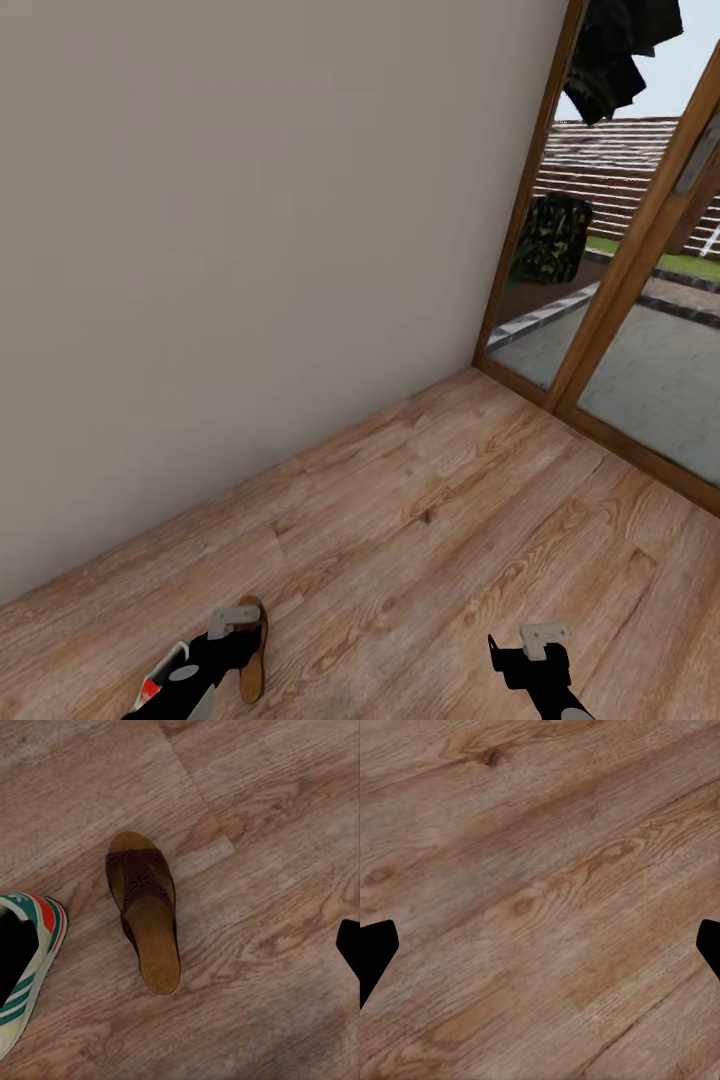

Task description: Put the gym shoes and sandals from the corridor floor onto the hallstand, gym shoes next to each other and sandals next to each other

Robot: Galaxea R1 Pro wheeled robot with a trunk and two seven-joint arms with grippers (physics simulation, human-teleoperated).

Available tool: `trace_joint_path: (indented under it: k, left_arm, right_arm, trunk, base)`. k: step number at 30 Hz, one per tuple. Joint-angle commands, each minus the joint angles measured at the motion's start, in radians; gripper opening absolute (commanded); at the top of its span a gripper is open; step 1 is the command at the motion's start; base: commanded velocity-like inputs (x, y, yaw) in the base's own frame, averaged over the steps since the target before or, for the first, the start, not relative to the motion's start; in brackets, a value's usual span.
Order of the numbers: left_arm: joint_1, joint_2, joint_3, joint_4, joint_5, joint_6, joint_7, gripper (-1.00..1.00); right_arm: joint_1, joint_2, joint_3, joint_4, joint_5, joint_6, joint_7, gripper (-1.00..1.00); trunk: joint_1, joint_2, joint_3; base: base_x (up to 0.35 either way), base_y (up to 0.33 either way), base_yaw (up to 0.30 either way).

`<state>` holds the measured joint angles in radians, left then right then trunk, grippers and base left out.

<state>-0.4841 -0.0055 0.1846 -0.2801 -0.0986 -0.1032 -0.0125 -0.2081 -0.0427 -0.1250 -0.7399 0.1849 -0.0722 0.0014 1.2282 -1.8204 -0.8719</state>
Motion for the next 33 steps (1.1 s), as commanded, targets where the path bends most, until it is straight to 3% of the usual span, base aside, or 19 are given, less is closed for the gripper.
trace_joint_path:
  k: [1,21,33]
  left_arm:
    - [-0.001,-0.001,0.007,0.001,-0.01,-0.004,-0.001,1.0]
    - [-0.002,-0.004,0.006,-0.001,-0.01,0.002,-0.001,1.0]
    - [-0.013,-0.008,0.002,-0.011,-0.01,0.004,0.001,1.0]
  right_arm:
    - [-0.001,0.001,-0.002,0.001,0.01,-0.003,0.0,1.0]
    - [-0.001,-0.003,-0.004,0.025,0.013,-0.004,0.002,1.0]
    - [-0.041,-0.006,-0.004,-0.099,0.01,0.005,0.005,1.0]
  trunk:
    - [0.004,-0.008,-0.004]
    - [0.08,-0.148,-0.067]
    - [0.126,-0.232,-0.104]
  base:
    - [0.0,0.0,0.0]
    - [0.0,0.0,0.0]
    - [0.0,0.0,0.0]
